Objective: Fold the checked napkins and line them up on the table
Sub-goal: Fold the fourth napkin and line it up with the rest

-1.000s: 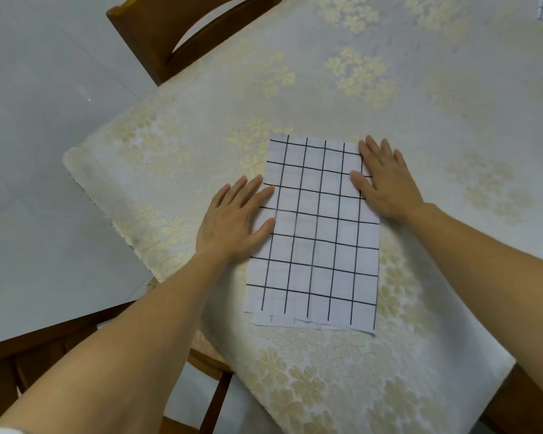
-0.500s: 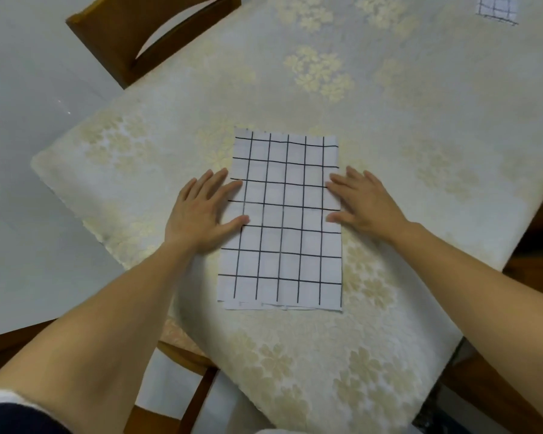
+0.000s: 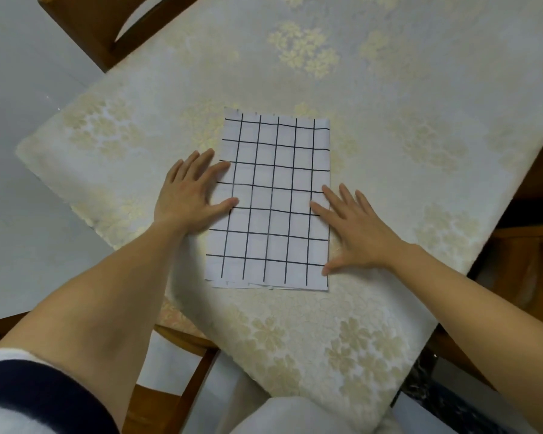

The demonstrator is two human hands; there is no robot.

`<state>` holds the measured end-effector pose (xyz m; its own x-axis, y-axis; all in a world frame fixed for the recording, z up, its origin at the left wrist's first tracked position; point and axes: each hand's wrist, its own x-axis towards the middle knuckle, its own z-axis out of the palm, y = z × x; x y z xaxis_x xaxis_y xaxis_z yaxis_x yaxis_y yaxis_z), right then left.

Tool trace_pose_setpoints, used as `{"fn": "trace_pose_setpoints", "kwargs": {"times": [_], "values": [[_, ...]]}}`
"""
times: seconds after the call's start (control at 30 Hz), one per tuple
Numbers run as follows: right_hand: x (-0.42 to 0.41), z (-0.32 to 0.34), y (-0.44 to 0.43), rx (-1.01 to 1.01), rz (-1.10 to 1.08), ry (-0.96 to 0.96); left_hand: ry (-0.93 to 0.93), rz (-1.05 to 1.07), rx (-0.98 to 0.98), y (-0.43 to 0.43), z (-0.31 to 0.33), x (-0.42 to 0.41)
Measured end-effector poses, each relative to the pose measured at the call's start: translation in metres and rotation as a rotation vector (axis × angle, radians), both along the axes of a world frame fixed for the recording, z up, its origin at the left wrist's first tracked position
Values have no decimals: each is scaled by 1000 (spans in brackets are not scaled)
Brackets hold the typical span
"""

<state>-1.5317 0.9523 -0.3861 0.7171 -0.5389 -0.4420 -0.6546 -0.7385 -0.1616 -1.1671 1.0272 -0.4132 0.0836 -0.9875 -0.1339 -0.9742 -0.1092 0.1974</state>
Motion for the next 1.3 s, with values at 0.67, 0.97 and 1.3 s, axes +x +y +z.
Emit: {"fn": "trace_pose_setpoints", "kwargs": {"times": [0.67, 0.97, 1.3], "values": [[48, 7, 49, 84, -1036, -220, -213, -944, 226, -140, 59, -178], [-29, 21, -8, 393, -920, -374, -121, -838, 461, -182, 78, -184], [-102, 26, -133, 217, -866, -273, 224, -244, 382, -189, 55, -107]]}}
